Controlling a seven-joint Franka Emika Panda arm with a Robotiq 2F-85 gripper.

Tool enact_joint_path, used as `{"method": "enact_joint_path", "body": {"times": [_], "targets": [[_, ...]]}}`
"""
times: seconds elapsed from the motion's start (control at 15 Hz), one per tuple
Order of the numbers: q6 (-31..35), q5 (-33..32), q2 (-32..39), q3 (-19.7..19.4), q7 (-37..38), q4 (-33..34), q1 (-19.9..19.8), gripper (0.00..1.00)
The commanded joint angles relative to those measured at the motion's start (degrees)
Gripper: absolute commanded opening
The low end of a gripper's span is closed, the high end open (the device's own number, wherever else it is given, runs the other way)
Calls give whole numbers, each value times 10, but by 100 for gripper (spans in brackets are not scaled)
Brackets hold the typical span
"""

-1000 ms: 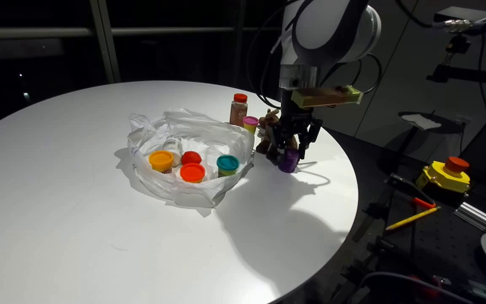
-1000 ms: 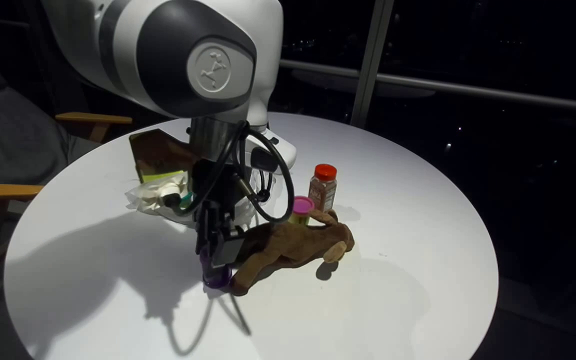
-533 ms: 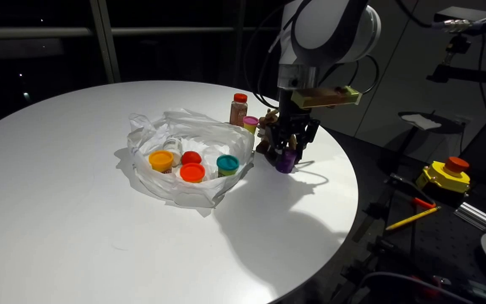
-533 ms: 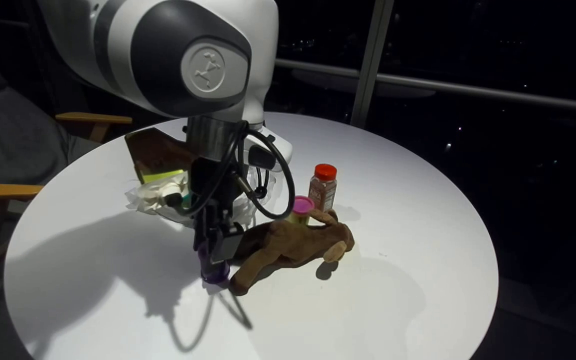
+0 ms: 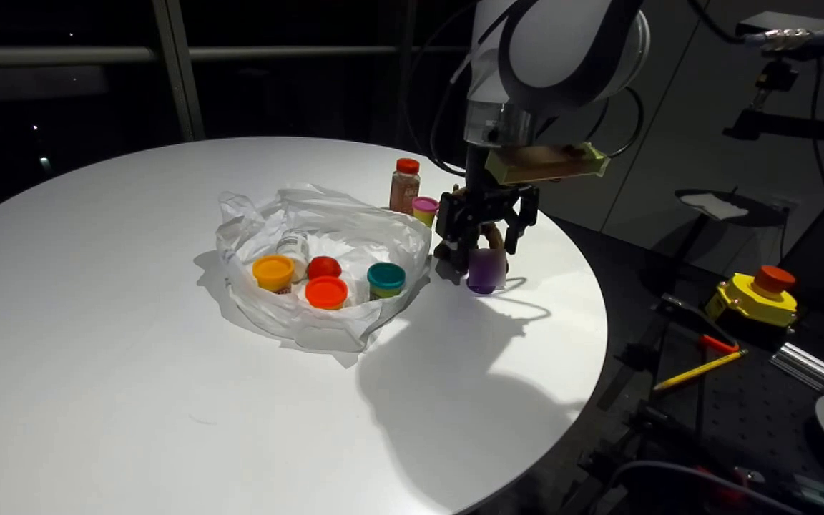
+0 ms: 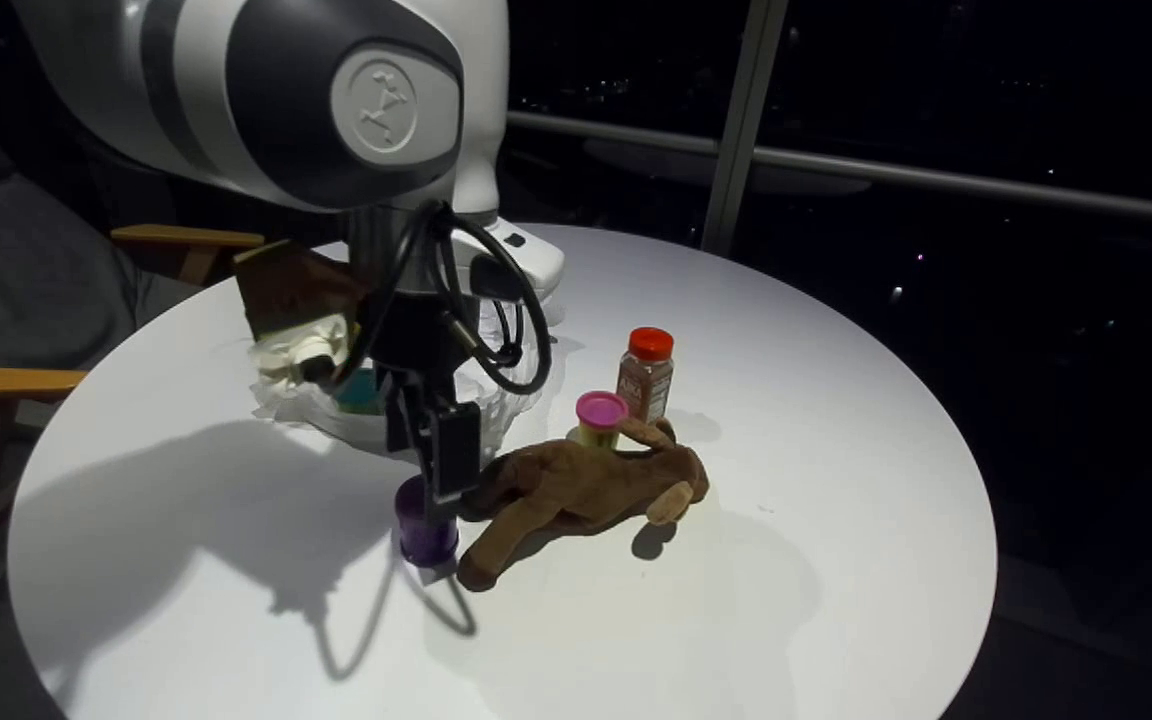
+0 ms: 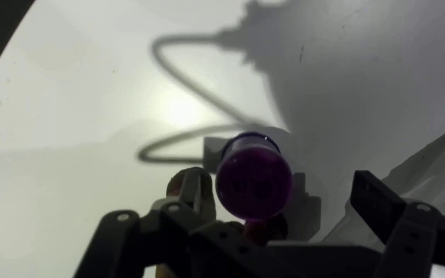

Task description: Remove all the objects from the plastic bag and put them on the table

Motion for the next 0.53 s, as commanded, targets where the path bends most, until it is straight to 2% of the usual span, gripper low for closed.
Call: {"method": "enact_joint_path", "body": {"times": [0.0, 0.2, 0.47], "targets": [[0, -77, -62, -35, 97, -13, 53, 100], [-26, -125, -80, -22, 142, 17, 57, 100], [-57, -153, -37, 4, 119, 94, 50, 100]]}}
